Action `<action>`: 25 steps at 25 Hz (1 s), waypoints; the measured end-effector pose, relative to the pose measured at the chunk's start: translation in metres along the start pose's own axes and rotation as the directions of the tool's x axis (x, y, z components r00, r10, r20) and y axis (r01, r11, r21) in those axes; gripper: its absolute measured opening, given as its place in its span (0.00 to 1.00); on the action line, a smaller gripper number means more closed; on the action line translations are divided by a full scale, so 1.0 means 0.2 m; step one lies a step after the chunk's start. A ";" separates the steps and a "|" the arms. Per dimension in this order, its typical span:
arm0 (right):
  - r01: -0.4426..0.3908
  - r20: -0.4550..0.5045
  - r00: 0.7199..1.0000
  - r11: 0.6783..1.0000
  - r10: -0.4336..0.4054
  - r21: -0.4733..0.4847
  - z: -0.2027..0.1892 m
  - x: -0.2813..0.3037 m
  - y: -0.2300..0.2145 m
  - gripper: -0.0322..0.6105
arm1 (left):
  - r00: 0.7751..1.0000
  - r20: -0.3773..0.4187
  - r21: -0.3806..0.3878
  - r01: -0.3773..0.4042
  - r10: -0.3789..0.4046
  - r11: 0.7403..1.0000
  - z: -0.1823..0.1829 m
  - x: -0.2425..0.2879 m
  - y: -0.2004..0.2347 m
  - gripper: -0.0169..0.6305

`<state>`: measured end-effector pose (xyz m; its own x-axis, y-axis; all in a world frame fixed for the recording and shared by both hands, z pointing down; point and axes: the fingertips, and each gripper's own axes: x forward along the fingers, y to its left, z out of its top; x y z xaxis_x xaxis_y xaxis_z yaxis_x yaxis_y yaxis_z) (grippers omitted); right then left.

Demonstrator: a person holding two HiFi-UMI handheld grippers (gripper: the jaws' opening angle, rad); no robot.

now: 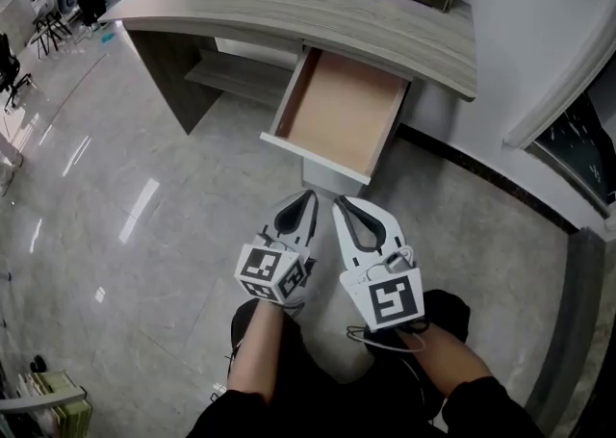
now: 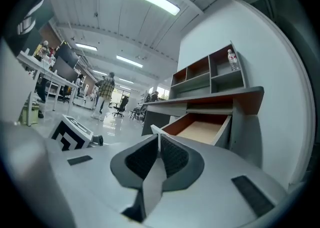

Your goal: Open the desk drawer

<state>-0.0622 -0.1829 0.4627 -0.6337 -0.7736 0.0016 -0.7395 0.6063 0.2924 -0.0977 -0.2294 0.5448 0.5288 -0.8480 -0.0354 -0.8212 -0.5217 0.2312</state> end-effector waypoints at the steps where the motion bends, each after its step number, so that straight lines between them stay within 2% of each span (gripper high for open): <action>1: -0.009 -0.019 1.000 1.000 0.009 0.010 -0.02 0.01 0.02 0.07 | 1.000 0.004 0.004 -0.012 0.011 1.000 0.01 -0.01 0.00 0.03; 4: -0.036 -0.056 0.998 0.997 0.040 0.062 -0.09 0.05 0.08 0.07 | 0.999 0.012 0.008 -0.039 0.039 0.999 0.02 -0.04 0.02 0.03; 8: -0.062 -0.050 0.996 0.992 0.068 0.107 -0.11 0.09 0.11 0.07 | 0.998 0.015 0.038 -0.063 0.063 0.997 0.03 -0.06 0.03 0.03; 15: -0.065 -0.054 0.996 0.993 0.071 0.097 -0.11 0.12 0.11 0.06 | 0.995 0.022 0.066 -0.095 0.094 0.993 0.07 -0.09 0.05 0.03; 19: -0.074 -0.048 0.996 0.996 0.076 0.050 -0.10 0.13 0.11 0.06 | 0.993 0.036 0.069 -0.112 0.110 0.991 0.10 -0.11 0.05 0.03; 23: -0.074 -0.048 0.996 0.994 0.078 0.079 -0.11 0.15 0.12 0.06 | 0.992 0.042 0.080 -0.119 0.116 0.990 0.12 -0.11 0.05 0.03; 25: -0.087 -0.046 0.995 0.994 0.090 0.064 -0.11 0.17 0.13 0.06 | 0.992 0.043 0.089 -0.124 0.121 0.988 0.13 -0.12 0.05 0.03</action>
<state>-0.0973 -0.1980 0.4908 -0.6864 -0.7236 0.0718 -0.6948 0.6818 0.2290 -0.1243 -0.2175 0.5230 0.4159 -0.9081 -0.0492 -0.8964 -0.4185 0.1460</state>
